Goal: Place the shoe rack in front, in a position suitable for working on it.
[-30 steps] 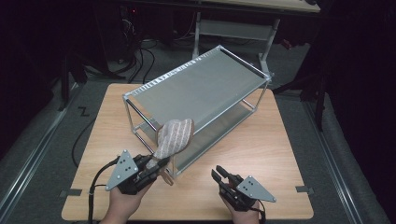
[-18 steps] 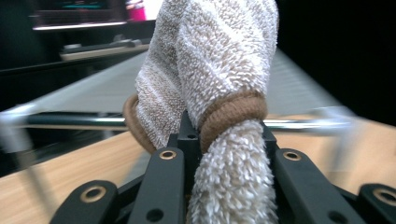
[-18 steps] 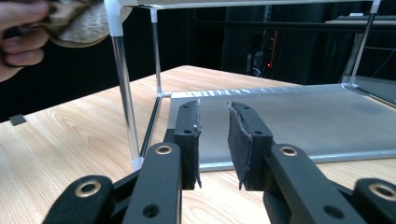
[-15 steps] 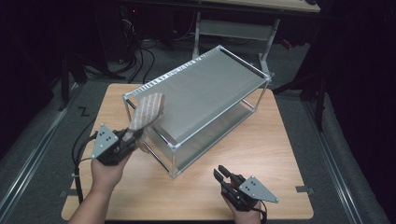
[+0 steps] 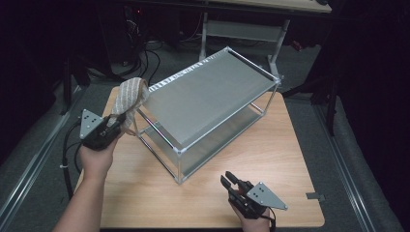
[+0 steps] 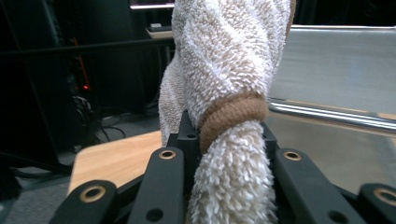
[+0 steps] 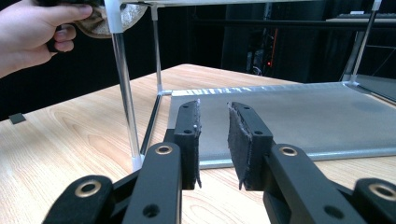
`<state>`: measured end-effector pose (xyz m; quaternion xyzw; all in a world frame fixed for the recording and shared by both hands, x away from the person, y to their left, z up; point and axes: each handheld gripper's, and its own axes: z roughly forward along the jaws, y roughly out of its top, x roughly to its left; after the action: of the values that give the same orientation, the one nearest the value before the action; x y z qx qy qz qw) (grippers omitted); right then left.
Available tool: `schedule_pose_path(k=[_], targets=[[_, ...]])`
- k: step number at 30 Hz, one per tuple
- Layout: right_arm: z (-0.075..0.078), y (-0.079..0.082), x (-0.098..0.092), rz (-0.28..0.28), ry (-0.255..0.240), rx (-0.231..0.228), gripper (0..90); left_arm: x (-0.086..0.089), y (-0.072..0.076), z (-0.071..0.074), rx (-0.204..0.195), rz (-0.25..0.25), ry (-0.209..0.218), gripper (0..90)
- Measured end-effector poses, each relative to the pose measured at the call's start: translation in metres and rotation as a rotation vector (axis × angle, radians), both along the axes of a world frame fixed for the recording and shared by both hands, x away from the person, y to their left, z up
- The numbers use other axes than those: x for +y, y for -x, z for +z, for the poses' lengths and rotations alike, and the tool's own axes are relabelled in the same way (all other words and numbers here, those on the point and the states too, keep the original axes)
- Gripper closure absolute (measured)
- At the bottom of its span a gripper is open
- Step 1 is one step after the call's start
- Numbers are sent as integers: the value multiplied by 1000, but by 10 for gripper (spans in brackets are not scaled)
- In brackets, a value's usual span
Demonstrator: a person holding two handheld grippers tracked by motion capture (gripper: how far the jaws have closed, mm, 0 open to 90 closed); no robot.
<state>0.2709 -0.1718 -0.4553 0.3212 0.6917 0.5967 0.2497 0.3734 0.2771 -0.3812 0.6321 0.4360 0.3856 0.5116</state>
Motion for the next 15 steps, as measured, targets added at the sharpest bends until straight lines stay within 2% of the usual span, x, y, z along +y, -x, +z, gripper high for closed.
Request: schedule_pose_path(k=[4, 5, 8, 10, 11, 15], targets=[[0, 0, 0, 2, -1, 0, 737, -7, 6, -2, 12, -39, -2, 730], [0, 0, 0, 0, -1, 0, 737, -14, 13, -4, 19, -74, 10, 730], [0, -1, 0, 3, -2, 1, 736, -29, 25, -9, 37, -128, 17, 730], [0, -1, 0, 4, -4, 4, 735, -33, 28, -10, 42, -143, 19, 730], [-1, -2, 0, 7, -6, 8, 734, -45, 40, -12, 44, -179, 25, 730], [-2, -2, 2, 11, -6, 12, 732, -65, 60, -13, 40, -248, 27, 730]])
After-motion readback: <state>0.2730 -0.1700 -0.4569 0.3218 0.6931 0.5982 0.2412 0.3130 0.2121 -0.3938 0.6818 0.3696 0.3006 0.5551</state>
